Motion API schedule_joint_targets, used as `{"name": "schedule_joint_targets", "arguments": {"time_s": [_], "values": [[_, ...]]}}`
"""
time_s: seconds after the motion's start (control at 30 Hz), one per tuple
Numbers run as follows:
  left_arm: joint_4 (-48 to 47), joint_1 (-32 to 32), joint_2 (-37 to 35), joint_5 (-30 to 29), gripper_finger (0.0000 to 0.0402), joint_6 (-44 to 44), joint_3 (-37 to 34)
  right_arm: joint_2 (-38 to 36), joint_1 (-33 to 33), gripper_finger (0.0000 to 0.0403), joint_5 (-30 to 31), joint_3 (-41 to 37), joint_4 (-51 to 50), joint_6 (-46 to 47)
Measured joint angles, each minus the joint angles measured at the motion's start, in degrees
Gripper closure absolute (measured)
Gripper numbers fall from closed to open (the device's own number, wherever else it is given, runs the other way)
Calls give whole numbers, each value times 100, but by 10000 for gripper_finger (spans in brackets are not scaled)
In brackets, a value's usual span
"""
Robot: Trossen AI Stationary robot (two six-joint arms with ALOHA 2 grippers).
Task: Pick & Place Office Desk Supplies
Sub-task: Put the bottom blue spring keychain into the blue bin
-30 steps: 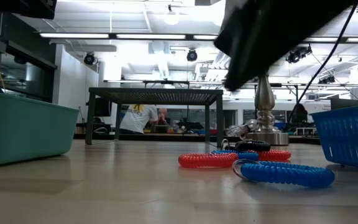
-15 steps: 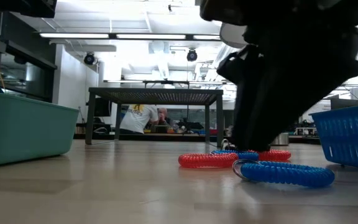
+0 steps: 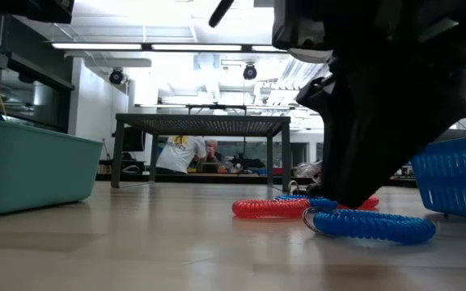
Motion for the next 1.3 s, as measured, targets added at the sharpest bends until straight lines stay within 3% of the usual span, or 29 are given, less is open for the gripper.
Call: {"name": "schedule_joint_targets", "arguments": {"time_s": [0.77,1.3], "values": [[12,-1,0,0,240,0,0,166,-33,307,-45,0,-14,136],[13,-2,0,2,240,0,0,166,-33,384,-26,0,-12,161]]}}
